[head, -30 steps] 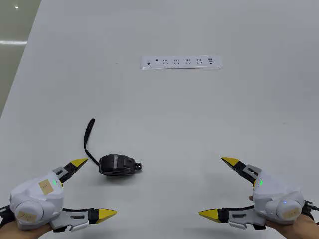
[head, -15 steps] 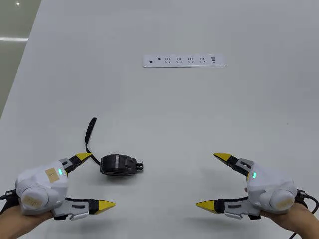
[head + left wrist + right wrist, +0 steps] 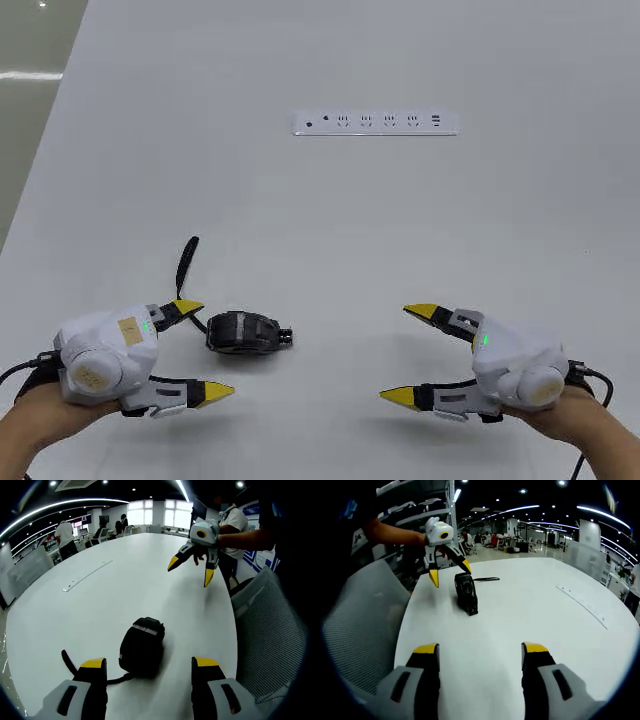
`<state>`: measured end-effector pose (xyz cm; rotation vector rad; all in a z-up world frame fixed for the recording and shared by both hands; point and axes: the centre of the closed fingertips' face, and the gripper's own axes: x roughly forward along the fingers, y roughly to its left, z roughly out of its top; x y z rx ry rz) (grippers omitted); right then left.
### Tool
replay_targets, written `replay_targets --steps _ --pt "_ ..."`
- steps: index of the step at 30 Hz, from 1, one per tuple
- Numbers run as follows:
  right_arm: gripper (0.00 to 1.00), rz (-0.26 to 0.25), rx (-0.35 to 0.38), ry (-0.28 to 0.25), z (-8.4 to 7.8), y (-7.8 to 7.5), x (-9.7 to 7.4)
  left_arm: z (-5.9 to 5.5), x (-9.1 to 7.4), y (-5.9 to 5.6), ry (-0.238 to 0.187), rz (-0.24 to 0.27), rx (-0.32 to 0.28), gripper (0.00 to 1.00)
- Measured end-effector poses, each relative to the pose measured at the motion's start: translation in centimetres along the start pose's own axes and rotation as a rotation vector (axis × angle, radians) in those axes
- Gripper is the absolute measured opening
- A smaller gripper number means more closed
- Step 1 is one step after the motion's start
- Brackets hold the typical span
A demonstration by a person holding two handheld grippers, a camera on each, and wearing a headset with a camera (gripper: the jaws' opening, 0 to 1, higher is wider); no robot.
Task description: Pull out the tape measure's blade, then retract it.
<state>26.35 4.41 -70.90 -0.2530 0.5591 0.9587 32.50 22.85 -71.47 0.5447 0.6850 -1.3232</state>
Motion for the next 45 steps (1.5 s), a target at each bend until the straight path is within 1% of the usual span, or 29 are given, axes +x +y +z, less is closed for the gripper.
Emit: replay_targets --steps 6,11,12,15,23,26,33,37,38,39,45 --pt "0.56 0.019 -0.025 -0.005 0.7 -0.2 1.3 -0.6 0.6 0.5 0.042 -0.013 0.039 0.59" --pt "0.54 0.044 -0.043 -0.007 1.2 -0.1 2.6 -0.9 0.9 0.9 0.074 -0.018 0.069 0.52" --pt "0.54 0.056 -0.052 -0.007 1.2 0.0 2.9 -1.0 1.0 1.1 0.081 -0.018 0.073 0.51" --pt "0.52 0.077 -0.063 -0.011 1.6 0.2 3.9 -1.0 1.2 1.3 0.094 -0.024 0.077 0.47" --pt "0.46 0.115 -0.086 -0.017 2.1 0.5 5.8 -1.0 1.8 1.5 0.105 -0.041 0.084 0.43" --pt "0.44 0.125 -0.098 -0.013 2.1 0.6 6.4 -1.0 2.0 1.6 0.108 -0.047 0.087 0.39" --pt "0.40 0.150 -0.124 -0.014 2.3 0.8 8.0 -0.7 2.4 1.6 0.109 -0.065 0.085 0.34" --pt "0.37 0.160 -0.131 -0.011 2.4 0.9 8.8 -0.8 2.5 1.4 0.114 -0.079 0.080 0.33" --pt "0.37 0.163 -0.134 -0.010 2.4 0.9 9.0 -0.8 2.5 1.1 0.115 -0.096 0.074 0.31" --pt "0.36 0.164 -0.133 -0.010 2.4 0.9 9.2 -0.9 2.6 1.3 0.115 -0.085 0.075 0.30" --pt "0.31 0.170 -0.141 0.000 2.3 0.9 10.4 -0.9 2.6 1.3 0.116 -0.083 0.085 0.29"
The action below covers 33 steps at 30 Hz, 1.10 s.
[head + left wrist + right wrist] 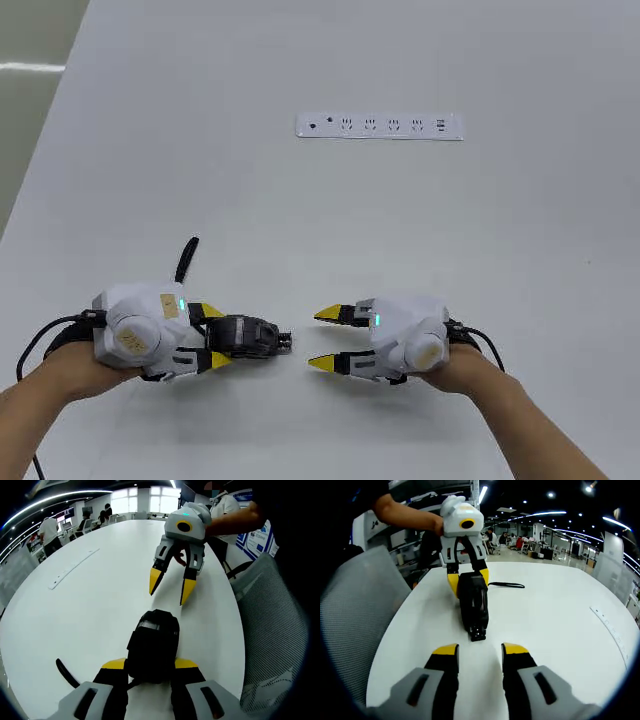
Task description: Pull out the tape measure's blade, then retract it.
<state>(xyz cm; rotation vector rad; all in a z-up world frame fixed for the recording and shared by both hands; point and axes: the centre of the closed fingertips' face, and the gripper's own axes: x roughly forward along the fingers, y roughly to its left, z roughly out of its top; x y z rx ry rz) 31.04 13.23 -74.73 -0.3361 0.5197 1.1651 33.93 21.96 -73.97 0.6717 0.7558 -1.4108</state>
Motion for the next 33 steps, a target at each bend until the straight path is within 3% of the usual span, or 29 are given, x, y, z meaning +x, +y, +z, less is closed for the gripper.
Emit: replay_targets --steps 11,23,33 --pt "0.23 0.032 -0.019 0.012 0.2 0.2 2.0 -0.1 0.0 0.1 0.006 -0.001 0.019 0.28" --pt "0.18 0.066 -0.038 0.050 -0.5 0.2 3.8 -0.1 0.1 0.1 0.010 -0.014 0.024 0.28" --pt "0.14 0.094 -0.073 0.043 -0.2 0.6 3.9 -0.2 0.2 0.2 0.016 -0.027 0.023 0.28"
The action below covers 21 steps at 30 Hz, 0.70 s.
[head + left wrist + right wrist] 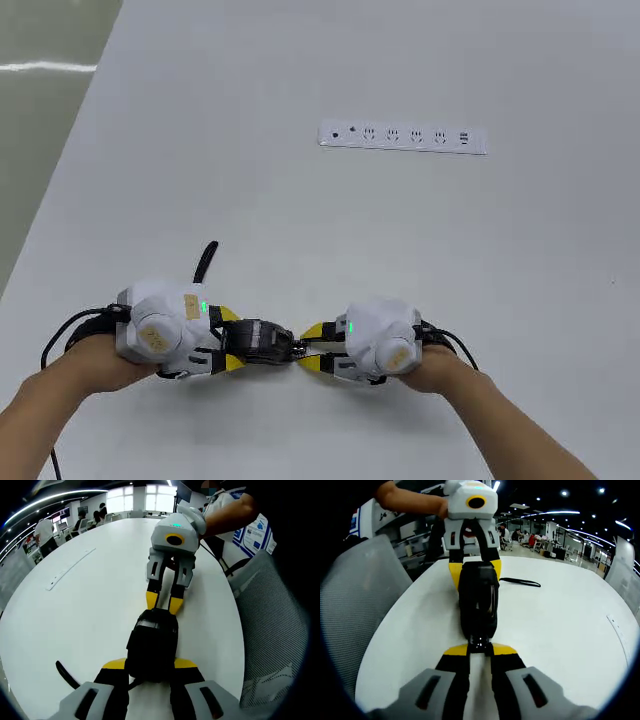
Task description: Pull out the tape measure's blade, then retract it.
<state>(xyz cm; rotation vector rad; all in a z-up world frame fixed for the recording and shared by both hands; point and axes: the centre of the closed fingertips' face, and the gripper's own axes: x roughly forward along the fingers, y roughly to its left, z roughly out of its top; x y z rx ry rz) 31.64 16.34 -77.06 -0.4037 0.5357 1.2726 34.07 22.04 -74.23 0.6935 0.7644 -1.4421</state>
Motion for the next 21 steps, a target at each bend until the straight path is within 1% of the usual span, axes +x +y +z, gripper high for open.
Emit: replay_targets --steps 1,12,21 --pt "0.14 -0.001 -0.013 0.002 0.01 0.01 -0.04 0.00 0.00 -0.02 0.000 0.000 0.000 0.28" --pt "0.11 0.000 -0.016 0.025 -0.08 -0.10 0.04 -0.02 -0.06 -0.16 -0.004 -0.003 -0.004 0.28" --pt "0.10 0.012 -0.019 0.038 -0.05 -0.05 0.00 -0.01 -0.07 -0.19 -0.005 -0.005 -0.008 0.28"
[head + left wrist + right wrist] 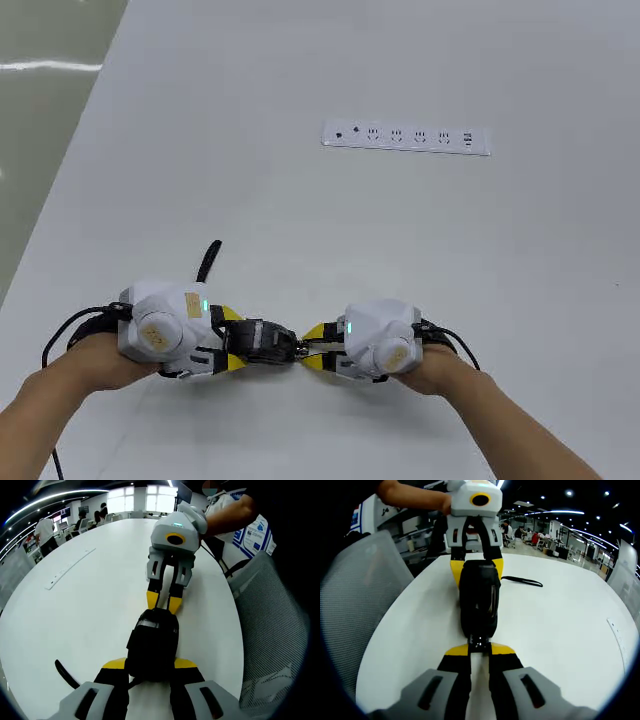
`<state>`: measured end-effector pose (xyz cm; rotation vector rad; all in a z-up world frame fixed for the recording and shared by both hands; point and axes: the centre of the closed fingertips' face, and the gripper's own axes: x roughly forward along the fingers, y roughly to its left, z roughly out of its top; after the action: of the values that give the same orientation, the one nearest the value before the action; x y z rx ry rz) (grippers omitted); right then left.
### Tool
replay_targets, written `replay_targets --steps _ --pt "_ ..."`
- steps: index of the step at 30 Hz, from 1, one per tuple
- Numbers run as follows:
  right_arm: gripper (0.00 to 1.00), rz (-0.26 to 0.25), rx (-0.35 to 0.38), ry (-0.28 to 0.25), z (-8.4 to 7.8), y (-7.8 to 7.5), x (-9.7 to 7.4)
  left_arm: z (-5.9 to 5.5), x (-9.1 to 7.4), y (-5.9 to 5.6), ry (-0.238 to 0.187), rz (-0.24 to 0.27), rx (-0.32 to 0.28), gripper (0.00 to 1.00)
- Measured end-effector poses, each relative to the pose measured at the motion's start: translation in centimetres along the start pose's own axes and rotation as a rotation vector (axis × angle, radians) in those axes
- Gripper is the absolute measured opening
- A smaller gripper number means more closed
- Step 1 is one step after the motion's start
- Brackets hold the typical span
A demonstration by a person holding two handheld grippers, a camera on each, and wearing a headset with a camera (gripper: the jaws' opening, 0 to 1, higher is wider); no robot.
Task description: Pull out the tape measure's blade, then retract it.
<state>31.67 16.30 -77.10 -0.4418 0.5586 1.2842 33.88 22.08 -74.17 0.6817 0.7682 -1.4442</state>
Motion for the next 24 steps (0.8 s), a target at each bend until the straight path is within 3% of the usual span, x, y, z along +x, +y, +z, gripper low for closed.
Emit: replay_targets --steps 24 --pt "0.10 0.011 -0.032 0.016 -0.01 -0.10 -0.74 -0.22 -0.16 0.05 0.001 -0.005 -0.008 0.28"
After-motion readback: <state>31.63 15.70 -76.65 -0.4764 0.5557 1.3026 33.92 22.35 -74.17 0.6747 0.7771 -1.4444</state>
